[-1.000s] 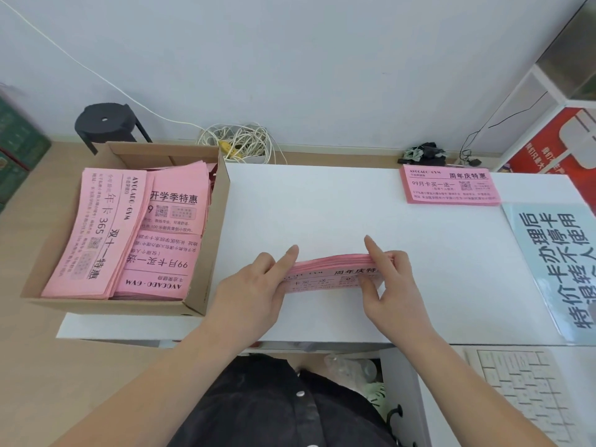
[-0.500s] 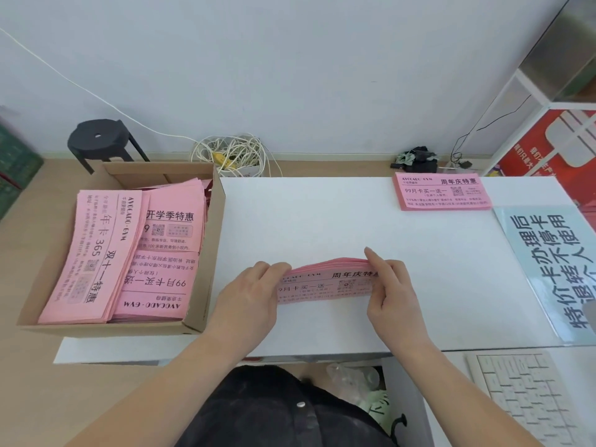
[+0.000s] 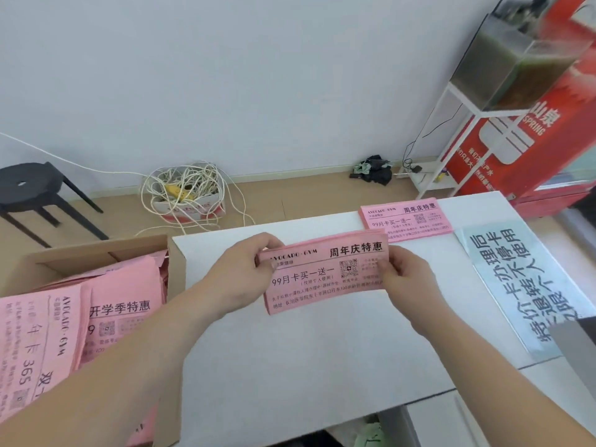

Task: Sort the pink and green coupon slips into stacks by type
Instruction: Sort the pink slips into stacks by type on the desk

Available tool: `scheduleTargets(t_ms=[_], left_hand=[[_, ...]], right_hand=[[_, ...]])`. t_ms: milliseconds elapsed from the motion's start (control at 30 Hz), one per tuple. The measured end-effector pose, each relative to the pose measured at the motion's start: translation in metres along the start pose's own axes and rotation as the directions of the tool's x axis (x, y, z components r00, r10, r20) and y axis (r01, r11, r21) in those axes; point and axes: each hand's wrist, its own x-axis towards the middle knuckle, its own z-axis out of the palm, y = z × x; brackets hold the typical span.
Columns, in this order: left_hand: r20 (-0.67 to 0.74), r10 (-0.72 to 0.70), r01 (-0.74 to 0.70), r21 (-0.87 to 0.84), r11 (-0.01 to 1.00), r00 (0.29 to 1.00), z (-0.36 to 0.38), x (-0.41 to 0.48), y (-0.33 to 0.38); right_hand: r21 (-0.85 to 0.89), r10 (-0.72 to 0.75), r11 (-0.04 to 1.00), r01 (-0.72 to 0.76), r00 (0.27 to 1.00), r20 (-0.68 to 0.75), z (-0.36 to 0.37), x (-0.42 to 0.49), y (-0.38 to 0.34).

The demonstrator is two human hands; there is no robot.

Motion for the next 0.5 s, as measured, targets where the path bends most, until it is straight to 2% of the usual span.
scheduleTargets(t_ms=[100,200,367,500], left_hand=[[0.025,0.041,-0.043,0.121,0.992,0.999,0.012,0.043,0.029],[0.065,0.105,-0.112,0.11,0.988,0.992,0.041,0.088,0.056],[0.062,0.197,-0.203,0.096,0.975,0.978,0.094,0.151,0.084],[0.033,0.18,-0.183,0.145,0.972,0.983,0.127,0.199,0.094]], right_hand=[[-0.005,0.005,1.0,-0.005,0.988,-0.154,-0.019,0.028,-0.005],[-0.062,-0.016,0.998,0.001,0.97,-0.243,-0.049,0.061,-0.001],[-0.226,-0.033,0.974,-0.024,0.97,-0.242,-0.088,0.125,0.026],[-0.272,0.0,0.96,-0.074,0.965,-0.262,-0.109,0.173,0.049]])
